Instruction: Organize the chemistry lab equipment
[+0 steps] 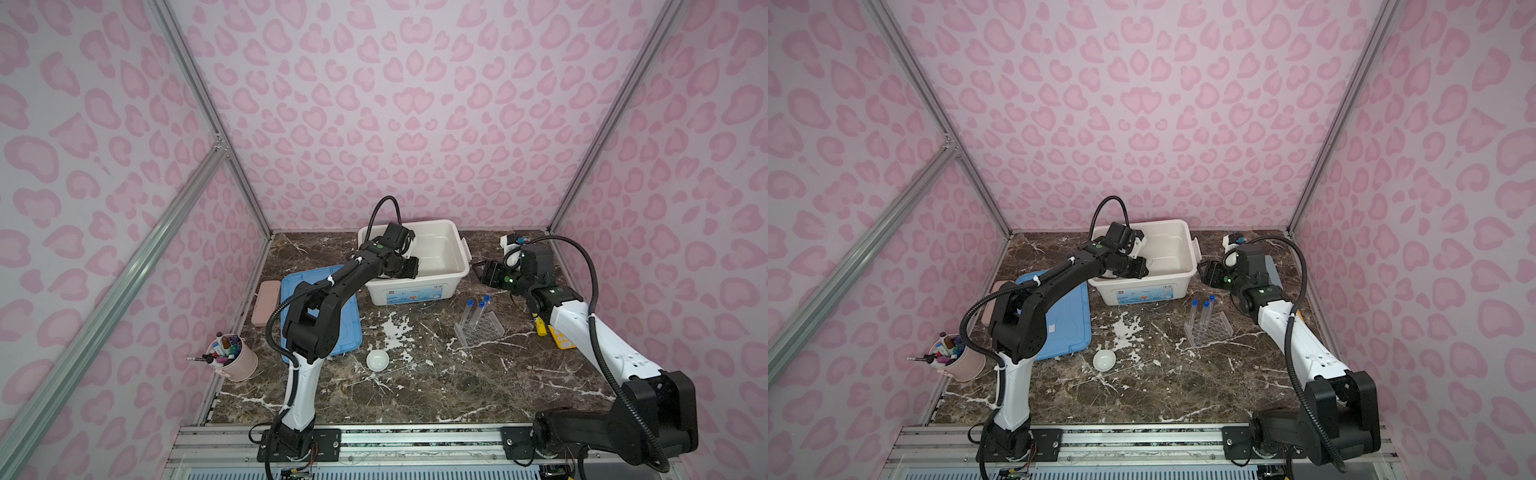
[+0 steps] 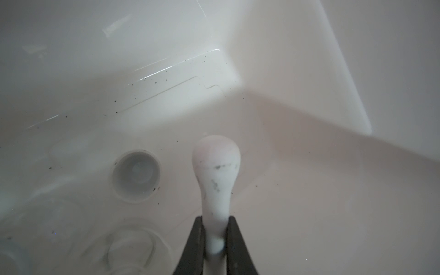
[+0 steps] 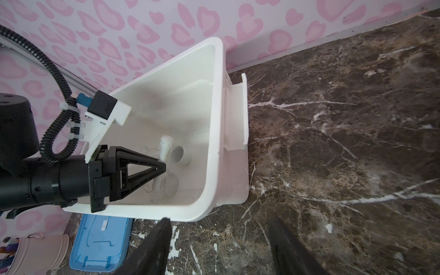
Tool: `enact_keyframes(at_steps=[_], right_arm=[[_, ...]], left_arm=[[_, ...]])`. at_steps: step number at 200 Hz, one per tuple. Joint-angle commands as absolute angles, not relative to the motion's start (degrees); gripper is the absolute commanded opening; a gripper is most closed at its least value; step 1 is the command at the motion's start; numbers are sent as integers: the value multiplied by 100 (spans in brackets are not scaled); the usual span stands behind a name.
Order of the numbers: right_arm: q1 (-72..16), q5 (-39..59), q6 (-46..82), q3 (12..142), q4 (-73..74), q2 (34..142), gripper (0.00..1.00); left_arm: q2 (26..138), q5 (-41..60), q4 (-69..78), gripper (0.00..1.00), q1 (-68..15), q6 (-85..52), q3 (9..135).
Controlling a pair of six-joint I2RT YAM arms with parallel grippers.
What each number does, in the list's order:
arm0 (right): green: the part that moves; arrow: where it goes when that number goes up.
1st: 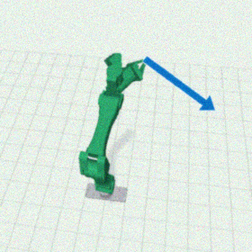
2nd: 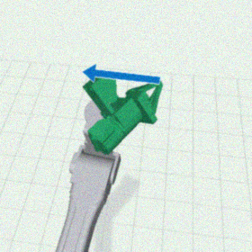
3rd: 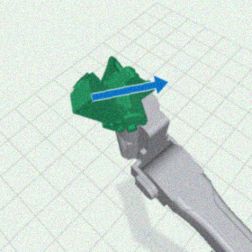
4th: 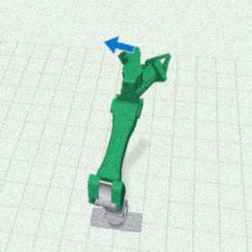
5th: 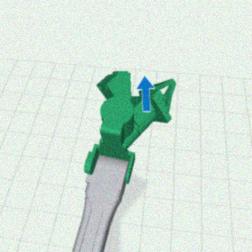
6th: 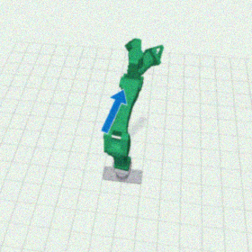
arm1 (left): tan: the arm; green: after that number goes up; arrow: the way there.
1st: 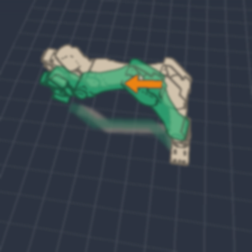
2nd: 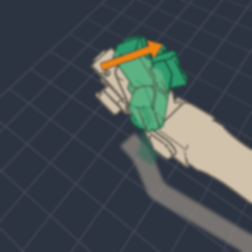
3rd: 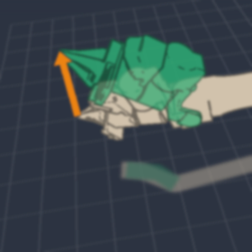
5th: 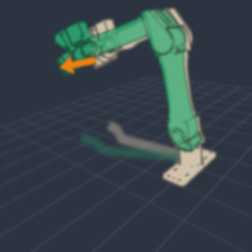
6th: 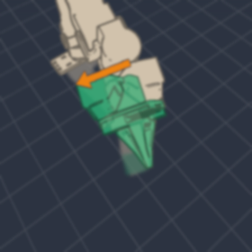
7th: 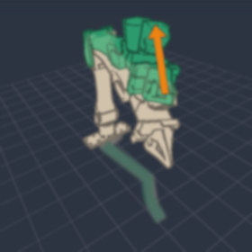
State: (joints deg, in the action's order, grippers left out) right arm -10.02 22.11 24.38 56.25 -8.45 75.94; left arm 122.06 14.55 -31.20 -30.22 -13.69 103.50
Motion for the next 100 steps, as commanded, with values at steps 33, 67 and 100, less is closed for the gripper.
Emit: enact_keyframes(at_steps=[33, 67, 100], right_arm=[[-978, 2188, 2397, 5550, -826, 7584, 67], [-967, 2181, 2395, 5511, -827, 7567, 67], [-949, 2188, 2400, 5473, -805, 7564, 67]], left_arm=[[12523, 1636, -3463, 4, -2943, -1326, 10663], [12527, 2103, -3230, 4, -2813, -1648, 10681], [12467, 2394, -2984, 4, -2760, -1920, 10688]])
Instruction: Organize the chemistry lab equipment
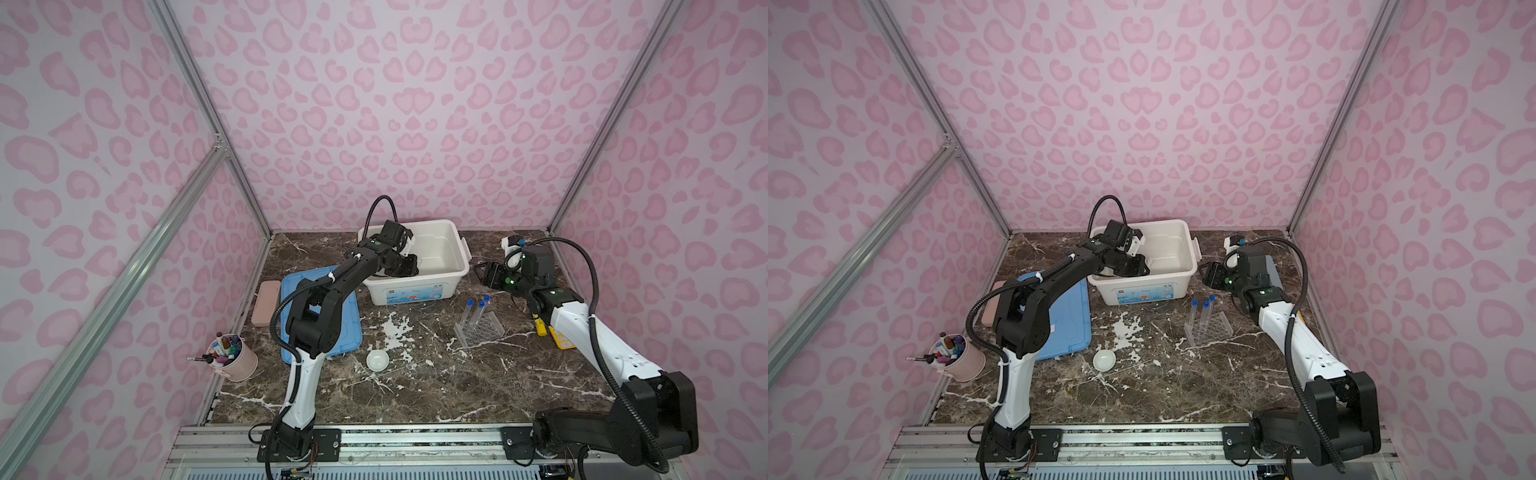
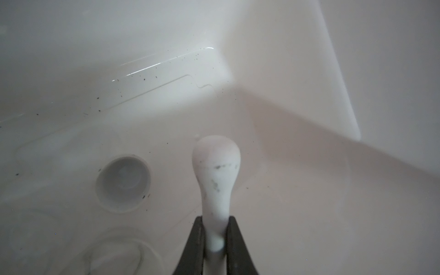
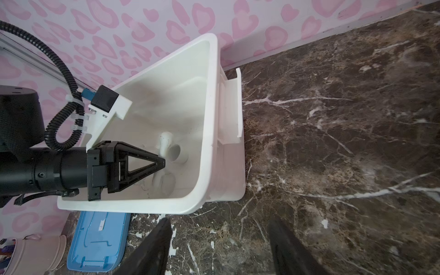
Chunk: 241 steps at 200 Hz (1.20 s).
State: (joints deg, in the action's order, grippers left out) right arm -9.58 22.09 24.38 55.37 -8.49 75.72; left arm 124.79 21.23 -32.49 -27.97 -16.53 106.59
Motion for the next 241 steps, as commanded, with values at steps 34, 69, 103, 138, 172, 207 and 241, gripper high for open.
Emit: enact_keyframes(at_steps=[34, 69, 103, 138, 172, 207, 241], right_arm=[[-949, 2206, 2405, 5476, -802, 7576, 67], [-940, 2212, 2404, 5458, -800, 7569, 67], [-932, 2206, 2401, 5447, -802, 7557, 67], [-923, 2207, 2407, 5440, -800, 7554, 67], [-920, 2206, 2409, 5438, -805, 7565, 67], [-917, 2206, 2409, 5440, -803, 7551, 67], [-915, 2212, 2413, 5440, -796, 7559, 67]], left_arm=[[12493, 2514, -2828, 4, -2703, -2197, 10723], [12609, 2440, -2861, 4, -2648, -2389, 10829], [12759, 2183, -3032, 4, -2637, -2391, 10927], [12819, 1881, -3099, 5, -2637, -2408, 10933], [12906, 1640, -3244, 6, -2628, -2345, 11024], [13107, 1436, -3517, 6, -2628, -2237, 11235], [13265, 1381, -3602, 7, -2633, -2197, 11346]])
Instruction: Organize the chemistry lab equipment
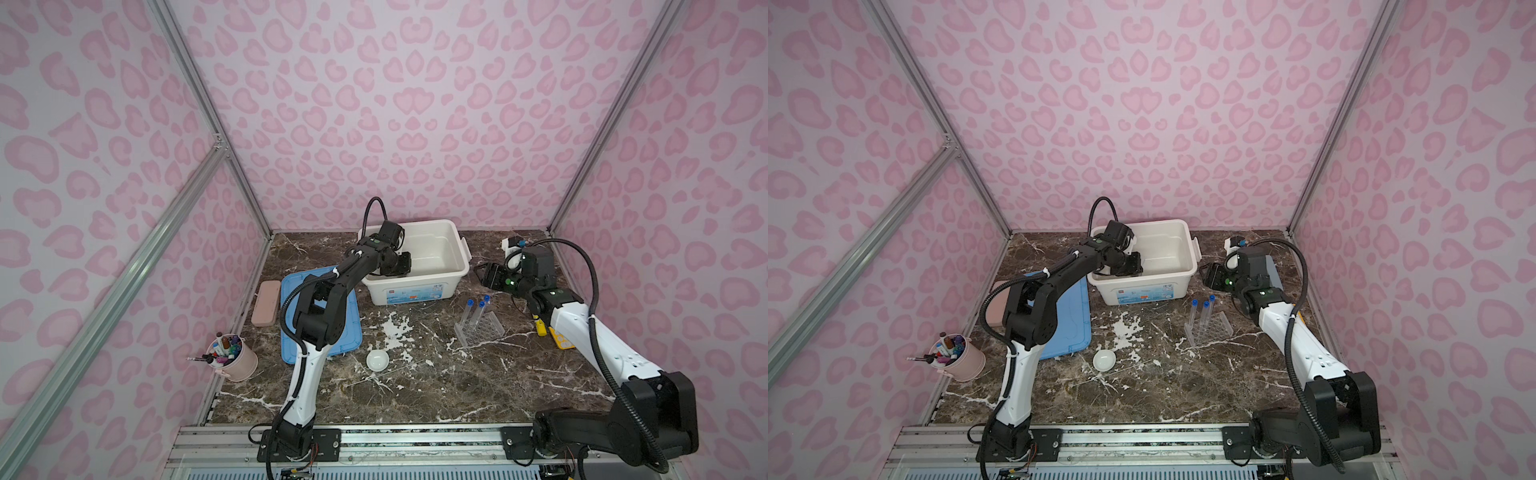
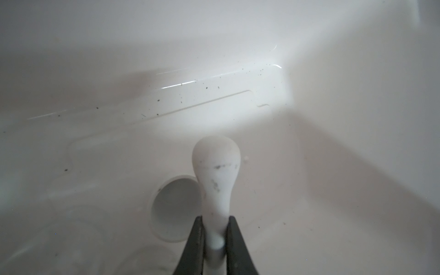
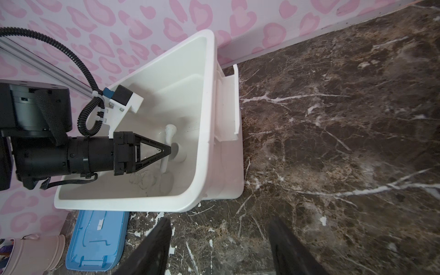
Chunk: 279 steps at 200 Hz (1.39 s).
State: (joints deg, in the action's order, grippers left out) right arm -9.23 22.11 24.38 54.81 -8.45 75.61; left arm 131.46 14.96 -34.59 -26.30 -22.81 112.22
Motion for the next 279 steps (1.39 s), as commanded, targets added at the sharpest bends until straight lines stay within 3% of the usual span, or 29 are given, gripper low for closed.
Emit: enact_keyframes(at_steps=[1, 222, 279], right_arm=[[-914, 2213, 2410, 5436, -798, 7563, 67], [-905, 2215, 2403, 5483, -862, 7577, 67], [-905, 2215, 2391, 5489, -879, 7570, 67]], left_arm=[[13268, 1380, -3603, 7, -2631, -2197, 11351], [13605, 1061, -3933, 24, -2635, -2162, 11616], [13485, 1011, -3925, 33, -2628, -2206, 11618]])
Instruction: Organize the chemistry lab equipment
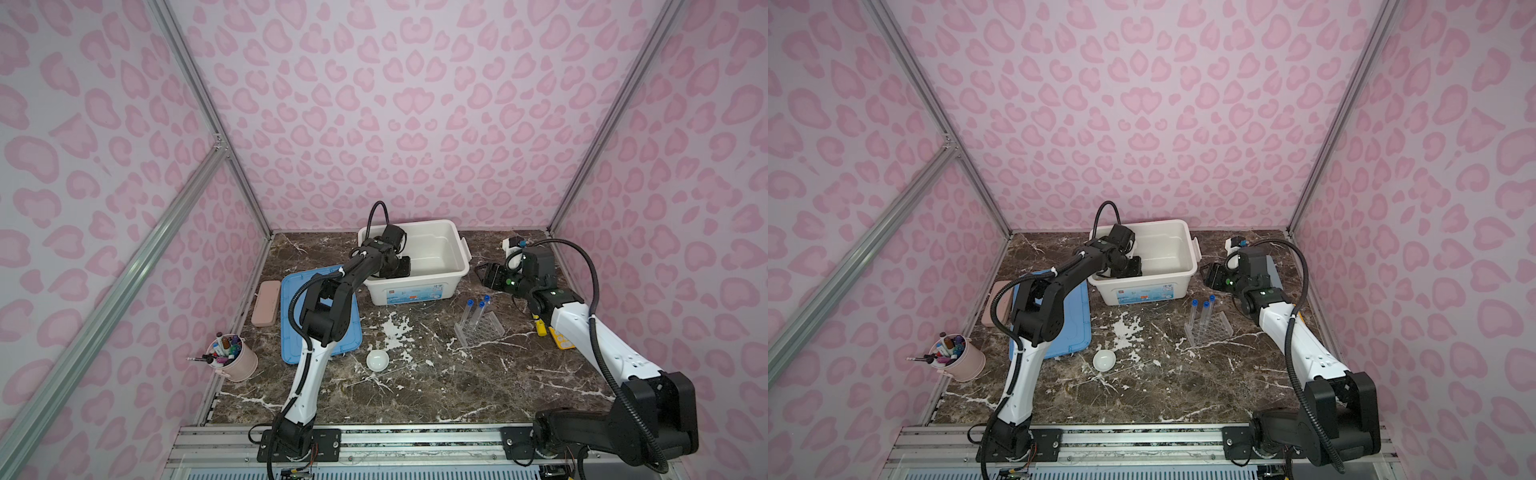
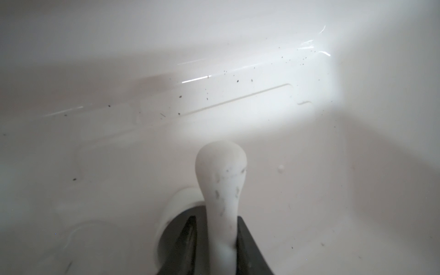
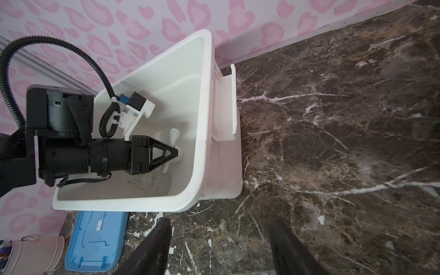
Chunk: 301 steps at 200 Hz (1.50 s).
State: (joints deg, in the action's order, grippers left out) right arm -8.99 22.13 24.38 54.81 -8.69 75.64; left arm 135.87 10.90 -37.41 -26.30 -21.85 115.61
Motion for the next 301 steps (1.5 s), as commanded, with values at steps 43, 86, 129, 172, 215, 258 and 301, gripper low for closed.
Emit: enact_keyframes(at_steps=[43, 86, 129, 172, 215, 258, 301], right_arm=[[-905, 2206, 2394, 5470, -879, 7542, 67], [-905, 2206, 2392, 5459, -879, 7522, 67], [-901, 2206, 2399, 5454, -872, 7507, 67], [-903, 2193, 2405, 5456, -854, 7497, 67], [-910, 2224, 2350, 5489, -874, 7457, 68], [-1119, 1882, 1925, 5684, -1213, 7235, 74], [-1525, 1502, 1543, 5882, -1495, 7091, 85]], left_arm=[[13336, 943, -3923, 43, -2632, -2242, 11610], [13182, 905, -3924, 50, -2628, -2259, 11610], [12955, 844, -3920, 56, -2632, -2259, 11584], [12485, 785, -3769, 61, -2645, -2250, 11457], [12064, 736, -3766, 65, -2646, -2199, 11393], [11314, 367, -3505, 80, -2729, -2048, 10964], [10035, -385, -2766, 98, -2769, -1901, 9707]])
